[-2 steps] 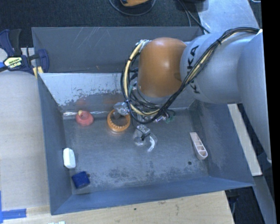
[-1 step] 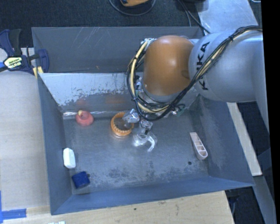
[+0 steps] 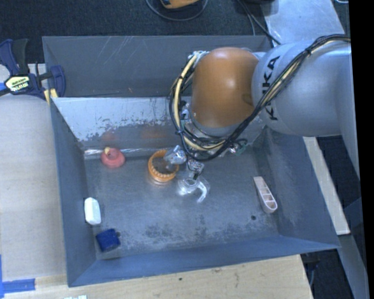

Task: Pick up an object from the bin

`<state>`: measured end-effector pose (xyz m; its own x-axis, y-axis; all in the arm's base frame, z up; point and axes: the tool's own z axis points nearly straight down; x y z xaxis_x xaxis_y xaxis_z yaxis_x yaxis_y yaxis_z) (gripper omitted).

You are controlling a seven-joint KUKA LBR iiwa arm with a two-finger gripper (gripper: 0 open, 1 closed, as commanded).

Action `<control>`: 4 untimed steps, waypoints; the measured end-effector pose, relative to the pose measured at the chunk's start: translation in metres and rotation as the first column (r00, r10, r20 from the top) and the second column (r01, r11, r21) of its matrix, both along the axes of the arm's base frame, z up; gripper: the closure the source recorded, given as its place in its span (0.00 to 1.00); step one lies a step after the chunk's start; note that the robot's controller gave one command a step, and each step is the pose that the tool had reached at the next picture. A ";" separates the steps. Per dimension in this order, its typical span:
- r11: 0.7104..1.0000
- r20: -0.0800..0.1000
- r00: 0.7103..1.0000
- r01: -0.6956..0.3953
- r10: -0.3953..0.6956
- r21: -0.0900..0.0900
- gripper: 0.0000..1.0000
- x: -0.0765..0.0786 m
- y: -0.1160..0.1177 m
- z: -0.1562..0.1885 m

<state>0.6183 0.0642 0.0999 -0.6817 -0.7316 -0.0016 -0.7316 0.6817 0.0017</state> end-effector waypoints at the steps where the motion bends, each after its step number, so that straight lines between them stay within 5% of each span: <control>1: 0.990 0.006 0.990 -0.140 0.140 0.001 1.00 -0.016 -0.011 -0.010; 2: 0.842 0.005 0.842 -0.539 0.539 0.000 1.00 0.002 -0.014 0.020; 3: 0.963 0.007 0.963 -0.270 0.270 0.002 1.00 -0.015 -0.022 0.021; 4: 0.939 0.009 0.939 -0.343 0.343 0.001 1.00 -0.006 -0.025 -0.004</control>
Offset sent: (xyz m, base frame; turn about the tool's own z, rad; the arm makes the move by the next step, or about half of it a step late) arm 0.0076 -0.0162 0.0289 -0.6164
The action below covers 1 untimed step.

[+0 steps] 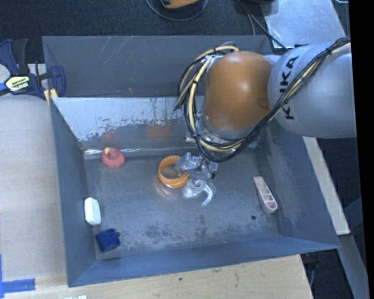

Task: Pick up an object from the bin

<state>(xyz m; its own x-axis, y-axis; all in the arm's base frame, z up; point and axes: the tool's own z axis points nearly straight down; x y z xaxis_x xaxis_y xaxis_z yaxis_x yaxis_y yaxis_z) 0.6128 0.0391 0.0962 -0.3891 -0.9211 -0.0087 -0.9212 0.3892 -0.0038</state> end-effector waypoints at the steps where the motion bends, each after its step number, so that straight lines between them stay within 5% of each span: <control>1: 0.998 0.006 0.998 0.062 -0.062 0.002 1.00 -0.005 -0.010 0.047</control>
Offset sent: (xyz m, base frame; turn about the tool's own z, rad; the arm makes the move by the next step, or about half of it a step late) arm 0.0013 -0.0085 0.0180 0.1035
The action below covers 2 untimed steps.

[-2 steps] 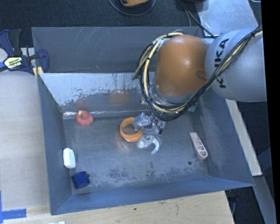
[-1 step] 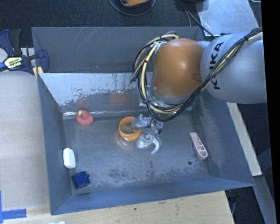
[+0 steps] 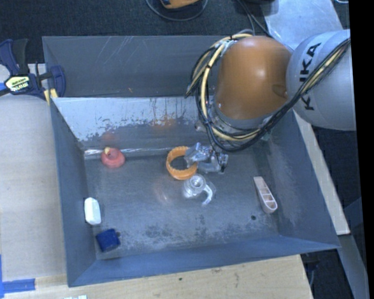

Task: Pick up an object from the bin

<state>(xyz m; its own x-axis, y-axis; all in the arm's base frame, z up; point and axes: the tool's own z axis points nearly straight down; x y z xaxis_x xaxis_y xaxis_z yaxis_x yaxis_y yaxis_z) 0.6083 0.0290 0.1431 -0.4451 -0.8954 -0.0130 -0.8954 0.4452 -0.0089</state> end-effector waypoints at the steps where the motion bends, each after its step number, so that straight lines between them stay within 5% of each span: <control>1: 0.999 -0.007 0.999 0.043 -0.043 0.001 1.00 0.006 0.001 -0.030; 2: 1.000 0.009 1.000 0.008 -0.008 0.002 1.00 0.002 0.012 0.073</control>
Offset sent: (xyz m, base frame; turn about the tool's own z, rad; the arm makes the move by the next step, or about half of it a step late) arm -0.0001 0.0121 0.0682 0.0059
